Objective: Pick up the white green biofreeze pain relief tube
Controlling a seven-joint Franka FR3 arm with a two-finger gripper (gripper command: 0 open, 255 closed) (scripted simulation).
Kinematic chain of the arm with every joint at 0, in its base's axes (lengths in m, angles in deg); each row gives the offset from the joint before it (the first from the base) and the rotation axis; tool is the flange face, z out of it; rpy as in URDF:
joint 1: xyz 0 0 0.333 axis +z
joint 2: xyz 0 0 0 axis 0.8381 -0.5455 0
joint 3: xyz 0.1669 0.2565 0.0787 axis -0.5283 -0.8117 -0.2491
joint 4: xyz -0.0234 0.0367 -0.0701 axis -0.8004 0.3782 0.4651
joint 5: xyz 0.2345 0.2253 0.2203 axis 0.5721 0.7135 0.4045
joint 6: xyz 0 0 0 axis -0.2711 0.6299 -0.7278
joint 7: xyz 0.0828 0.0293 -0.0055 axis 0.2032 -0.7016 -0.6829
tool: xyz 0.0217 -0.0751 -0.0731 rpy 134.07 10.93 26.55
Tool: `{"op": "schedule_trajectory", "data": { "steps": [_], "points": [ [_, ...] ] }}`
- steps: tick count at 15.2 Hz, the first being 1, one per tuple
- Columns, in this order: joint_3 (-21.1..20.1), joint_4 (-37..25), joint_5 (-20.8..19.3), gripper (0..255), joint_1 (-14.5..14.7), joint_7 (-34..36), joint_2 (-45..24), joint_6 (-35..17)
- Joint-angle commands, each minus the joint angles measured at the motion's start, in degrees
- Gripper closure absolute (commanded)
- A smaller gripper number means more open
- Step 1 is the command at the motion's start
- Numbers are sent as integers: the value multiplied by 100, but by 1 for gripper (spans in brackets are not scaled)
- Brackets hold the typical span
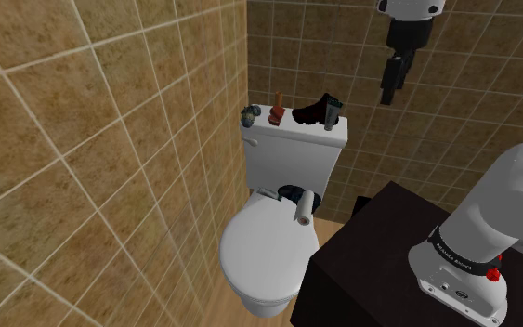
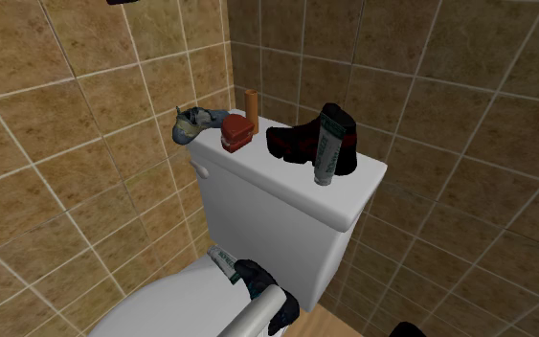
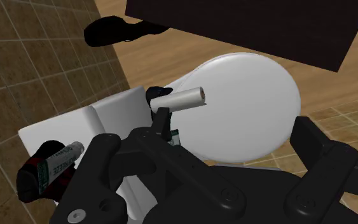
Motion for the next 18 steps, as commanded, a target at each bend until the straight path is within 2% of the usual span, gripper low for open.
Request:
{"op": "schedule_trajectory", "data": {
  "steps": [1, 10, 18],
  "points": [
    [0, 0, 0, 0, 0, 0, 0, 0],
    [572, -498, -166, 0, -449, -11, -1655, -1178],
    [1058, -1357, -45, 0, -755, -104, -3232, -1901]
  ]
}}
